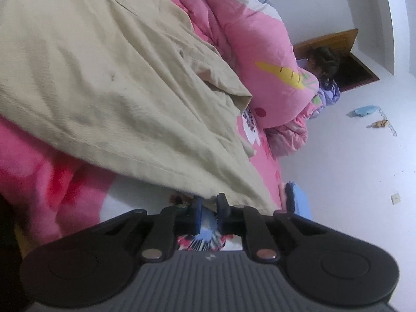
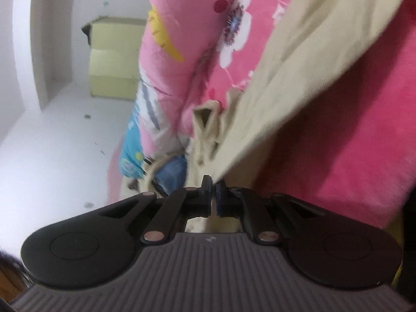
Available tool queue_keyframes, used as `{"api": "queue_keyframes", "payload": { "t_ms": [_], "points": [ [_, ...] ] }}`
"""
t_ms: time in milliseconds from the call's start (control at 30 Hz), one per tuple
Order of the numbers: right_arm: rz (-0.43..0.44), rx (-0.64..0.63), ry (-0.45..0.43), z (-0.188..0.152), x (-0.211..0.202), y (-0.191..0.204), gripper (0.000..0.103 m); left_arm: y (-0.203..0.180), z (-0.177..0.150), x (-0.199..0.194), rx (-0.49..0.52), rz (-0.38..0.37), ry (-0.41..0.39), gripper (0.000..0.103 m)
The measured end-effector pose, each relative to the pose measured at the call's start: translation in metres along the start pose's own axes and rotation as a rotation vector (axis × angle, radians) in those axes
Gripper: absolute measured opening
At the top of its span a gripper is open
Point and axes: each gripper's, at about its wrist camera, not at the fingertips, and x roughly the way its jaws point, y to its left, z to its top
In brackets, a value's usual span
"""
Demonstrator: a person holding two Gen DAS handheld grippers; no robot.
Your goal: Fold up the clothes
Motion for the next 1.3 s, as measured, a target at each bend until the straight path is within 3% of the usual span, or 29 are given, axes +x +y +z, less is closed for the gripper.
{"api": "queue_keyframes", "payload": {
  "t_ms": [100, 200, 267, 333, 367, 500, 667, 867, 967, 1033, 1100, 1300],
  "points": [
    [-0.088, 0.033, 0.019, -0.006, 0.003, -0.022, 0.002, 0.008, -0.006, 0.001, 0.0, 0.038, 0.024, 0.01],
    [-0.074, 0.058, 0.02, -0.009, 0.001, -0.029, 0.002, 0.018, -0.012, 0.002, -0.025, 0.06, 0.06, 0.01],
    [-0.056, 0.028, 0.011, -0.007, -0.002, -0.021, 0.002, 0.018, -0.012, 0.0, -0.017, 0.023, 0.072, 0.02],
    [-0.047, 0.014, 0.009, -0.004, -0.002, -0.016, 0.002, 0.014, -0.011, -0.006, -0.005, -0.017, 0.043, 0.046],
    [-0.044, 0.011, 0.01, -0.004, 0.0, -0.015, 0.002, 0.014, -0.009, -0.007, -0.012, -0.017, 0.023, 0.051],
    [-0.032, 0.016, 0.013, -0.002, 0.002, -0.015, 0.002, 0.017, 0.003, -0.01, -0.057, -0.018, -0.051, 0.054],
    [-0.021, 0.034, 0.012, -0.003, 0.0, -0.021, 0.002, 0.039, 0.009, 0.008, -0.216, 0.002, -0.05, 0.046],
    [-0.002, 0.038, 0.017, -0.002, -0.002, -0.024, 0.002, 0.042, 0.003, 0.0, -0.257, -0.006, -0.068, 0.054],
    [0.005, 0.057, 0.021, -0.001, 0.0, -0.029, 0.002, 0.044, 0.002, -0.002, -0.267, 0.0, -0.108, 0.05],
    [0.012, 0.06, 0.02, 0.0, 0.0, -0.029, 0.002, 0.042, 0.004, 0.002, -0.235, 0.022, -0.139, 0.035],
    [0.014, 0.053, 0.017, 0.0, -0.001, -0.027, 0.002, 0.038, 0.003, -0.002, -0.201, 0.039, -0.15, 0.012],
    [0.0, -0.018, 0.032, -0.003, -0.006, -0.016, 0.002, 0.012, -0.005, -0.037, -0.051, 0.018, -0.171, 0.008]
  ]
}}
